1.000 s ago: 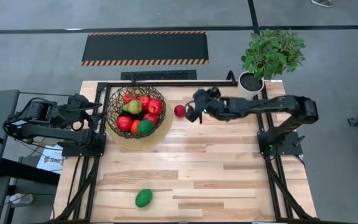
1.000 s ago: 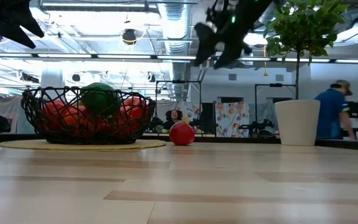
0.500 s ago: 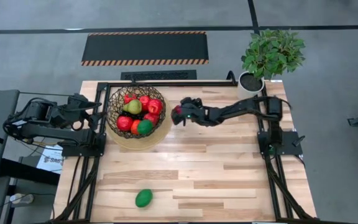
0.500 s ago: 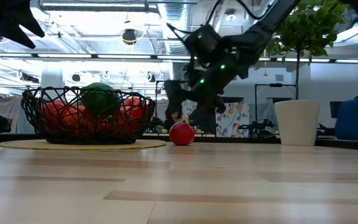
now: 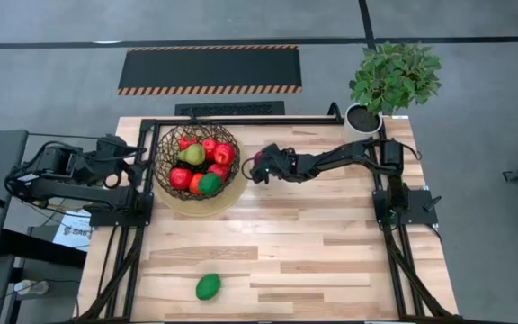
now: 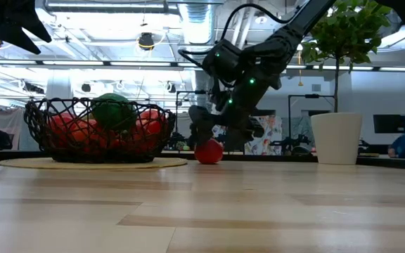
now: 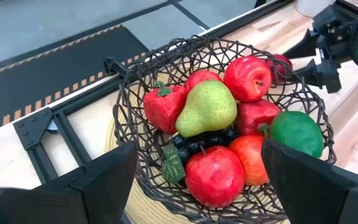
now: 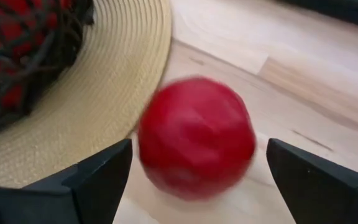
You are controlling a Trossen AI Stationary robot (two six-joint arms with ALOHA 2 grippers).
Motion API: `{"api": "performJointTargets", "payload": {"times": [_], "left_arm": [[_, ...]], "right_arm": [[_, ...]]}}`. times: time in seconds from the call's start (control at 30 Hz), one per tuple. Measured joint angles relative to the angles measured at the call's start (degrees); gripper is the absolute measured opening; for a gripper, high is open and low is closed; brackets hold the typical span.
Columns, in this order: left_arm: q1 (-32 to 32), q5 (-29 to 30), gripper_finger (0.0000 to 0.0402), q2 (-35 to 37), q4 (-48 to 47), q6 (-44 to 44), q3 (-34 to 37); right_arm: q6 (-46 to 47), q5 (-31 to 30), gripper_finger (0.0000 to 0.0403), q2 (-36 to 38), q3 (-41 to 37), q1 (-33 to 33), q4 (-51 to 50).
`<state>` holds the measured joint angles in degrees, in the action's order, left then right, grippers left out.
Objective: Build produce basket
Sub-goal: Put the red tomato into the black wire basket
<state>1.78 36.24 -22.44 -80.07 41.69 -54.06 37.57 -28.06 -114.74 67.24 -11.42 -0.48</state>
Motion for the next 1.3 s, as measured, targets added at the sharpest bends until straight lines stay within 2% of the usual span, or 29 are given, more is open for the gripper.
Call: {"api": "performJointTargets", "payload": {"times": [0.2,0.5,0.83,1.1,1.23,1.3], "left_arm": [[0.0,0.47,0.033,-0.02,0.0,0.0,0.0],[0.01,0.23,0.033,-0.01,-0.01,0.04,0.0],[0.01,0.2,0.033,0.0,-0.01,0.09,0.0],[0.02,0.2,0.033,-0.02,-0.02,0.11,0.0],[0.02,0.19,0.033,-0.02,0.0,0.13,0.0],[0.02,0.21,0.033,-0.02,-0.02,0.13,0.0]], "right_arm": [[0.53,0.39,0.0366,0.0,-0.02,0.11,-1.98],[1.02,0.6,0.0298,1.64,-0.02,0.96,-2.52],[-0.72,-0.88,0.0287,10.94,-0.02,3.75,-1.77],[-5.55,-2.5,0.0286,18.94,-0.04,8.68,5.28],[-9.32,-0.58,0.0286,19.36,0.07,11.18,16.29],[-10.91,0.53,0.0286,17.26,1.96,12.31,19.87]]}}
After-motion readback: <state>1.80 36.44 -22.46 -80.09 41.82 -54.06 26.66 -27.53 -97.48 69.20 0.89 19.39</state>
